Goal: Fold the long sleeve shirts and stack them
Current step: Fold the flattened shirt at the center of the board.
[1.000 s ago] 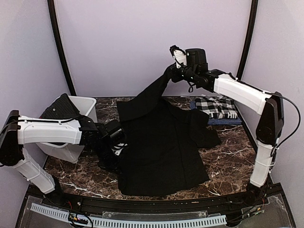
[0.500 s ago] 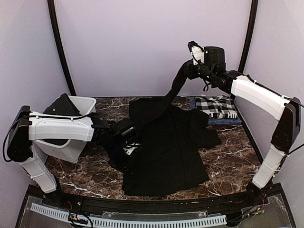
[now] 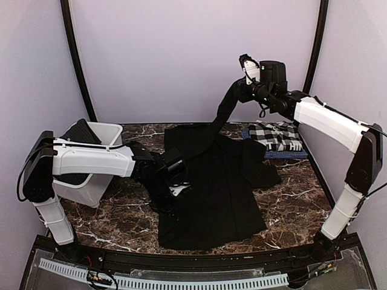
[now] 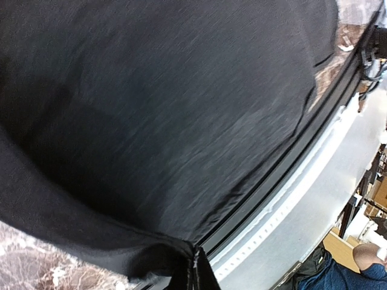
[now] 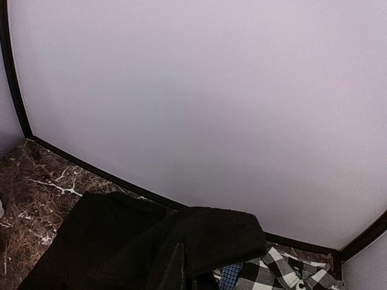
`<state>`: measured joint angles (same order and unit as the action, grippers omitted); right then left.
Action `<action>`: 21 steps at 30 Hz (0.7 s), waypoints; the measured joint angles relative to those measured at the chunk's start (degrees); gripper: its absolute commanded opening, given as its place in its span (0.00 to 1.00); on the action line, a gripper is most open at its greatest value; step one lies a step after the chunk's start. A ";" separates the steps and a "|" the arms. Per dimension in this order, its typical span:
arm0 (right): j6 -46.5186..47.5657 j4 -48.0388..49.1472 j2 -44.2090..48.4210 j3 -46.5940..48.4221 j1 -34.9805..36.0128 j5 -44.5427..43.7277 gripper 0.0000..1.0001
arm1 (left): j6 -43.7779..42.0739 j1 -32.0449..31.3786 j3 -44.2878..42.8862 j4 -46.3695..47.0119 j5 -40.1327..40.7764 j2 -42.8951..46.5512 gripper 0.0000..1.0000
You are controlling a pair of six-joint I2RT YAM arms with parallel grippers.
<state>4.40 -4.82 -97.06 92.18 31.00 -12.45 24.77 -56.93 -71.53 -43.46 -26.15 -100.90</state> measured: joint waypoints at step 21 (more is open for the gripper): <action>-3.65 -2.38 -0.02 -1.05 -0.02 12.85 0.00 | -0.96 -1.16 -0.28 5.77 -5.20 -7.69 0.13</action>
<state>0.75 -7.20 -97.08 91.13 30.98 0.40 23.81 -58.08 -71.81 -37.69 -31.35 -108.60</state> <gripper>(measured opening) 0.008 0.045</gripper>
